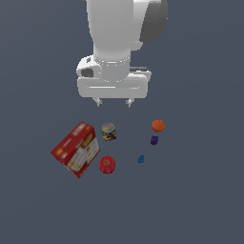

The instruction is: Pick up a designated object from a clutter of objects.

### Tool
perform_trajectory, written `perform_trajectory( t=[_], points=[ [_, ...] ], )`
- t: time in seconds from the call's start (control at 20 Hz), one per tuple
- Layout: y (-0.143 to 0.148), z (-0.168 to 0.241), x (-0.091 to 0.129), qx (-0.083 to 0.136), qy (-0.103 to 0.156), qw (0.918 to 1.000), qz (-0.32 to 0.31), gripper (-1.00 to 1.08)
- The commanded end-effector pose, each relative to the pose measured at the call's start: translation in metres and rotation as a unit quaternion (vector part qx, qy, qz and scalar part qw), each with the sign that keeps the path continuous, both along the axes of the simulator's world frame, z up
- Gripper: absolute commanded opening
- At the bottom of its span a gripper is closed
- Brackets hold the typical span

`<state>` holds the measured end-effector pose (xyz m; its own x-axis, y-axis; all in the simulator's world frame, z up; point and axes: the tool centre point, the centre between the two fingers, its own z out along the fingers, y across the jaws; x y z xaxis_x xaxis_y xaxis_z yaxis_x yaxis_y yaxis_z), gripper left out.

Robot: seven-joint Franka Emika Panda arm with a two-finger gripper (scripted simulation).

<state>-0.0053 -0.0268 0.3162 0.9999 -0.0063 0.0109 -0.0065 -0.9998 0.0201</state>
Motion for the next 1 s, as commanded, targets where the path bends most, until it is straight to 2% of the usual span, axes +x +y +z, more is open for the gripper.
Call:
perform_trajectory(
  t=[0.0, 0.6, 0.95],
  points=[
    [0.0, 0.0, 0.0, 0.0, 0.0, 1.0, 0.0, 1.0],
    [0.001, 0.015, 0.005, -0.005, -0.01, 0.9997, 0.023, 1.0],
    [0.012, -0.001, 0.009, -0.005, -0.009, 0.9998, 0.015, 1.0]
  ],
)
